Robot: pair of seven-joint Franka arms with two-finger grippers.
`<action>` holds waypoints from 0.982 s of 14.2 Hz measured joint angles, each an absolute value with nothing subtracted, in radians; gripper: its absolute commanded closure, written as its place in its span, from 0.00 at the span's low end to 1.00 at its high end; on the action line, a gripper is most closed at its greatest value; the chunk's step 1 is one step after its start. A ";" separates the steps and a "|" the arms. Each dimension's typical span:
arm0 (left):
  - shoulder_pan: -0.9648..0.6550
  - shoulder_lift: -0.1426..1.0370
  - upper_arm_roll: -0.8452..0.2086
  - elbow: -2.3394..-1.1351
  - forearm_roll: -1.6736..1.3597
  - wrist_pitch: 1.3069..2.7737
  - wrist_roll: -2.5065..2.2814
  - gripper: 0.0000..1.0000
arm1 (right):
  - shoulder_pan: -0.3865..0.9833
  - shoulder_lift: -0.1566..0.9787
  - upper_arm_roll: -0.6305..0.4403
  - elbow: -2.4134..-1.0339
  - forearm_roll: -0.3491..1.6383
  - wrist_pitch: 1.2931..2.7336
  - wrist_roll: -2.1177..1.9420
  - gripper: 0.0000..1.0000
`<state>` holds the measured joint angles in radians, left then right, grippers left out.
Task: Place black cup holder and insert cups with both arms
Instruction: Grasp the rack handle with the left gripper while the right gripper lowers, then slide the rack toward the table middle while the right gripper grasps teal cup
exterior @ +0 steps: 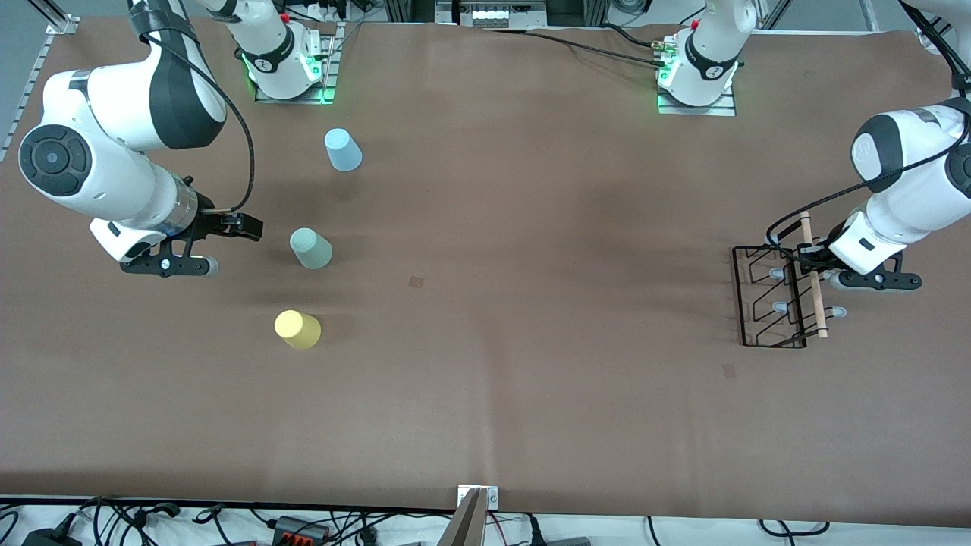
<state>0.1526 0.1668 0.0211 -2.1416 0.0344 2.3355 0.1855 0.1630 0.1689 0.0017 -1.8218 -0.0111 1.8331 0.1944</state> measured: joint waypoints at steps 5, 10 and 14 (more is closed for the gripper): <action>0.142 0.158 -0.025 -2.029 0.034 2.201 0.179 0.97 | 0.161 0.174 0.003 -1.887 -0.009 1.966 0.205 0.00; 0.121 0.148 -0.239 -1.907 0.033 2.039 -0.059 0.97 | 0.224 0.184 0.016 -2.021 -0.008 2.150 0.331 0.00; 0.115 0.157 -0.402 -1.907 0.031 2.036 -0.336 0.98 | 0.240 0.186 0.017 -2.223 -0.008 2.412 0.344 0.00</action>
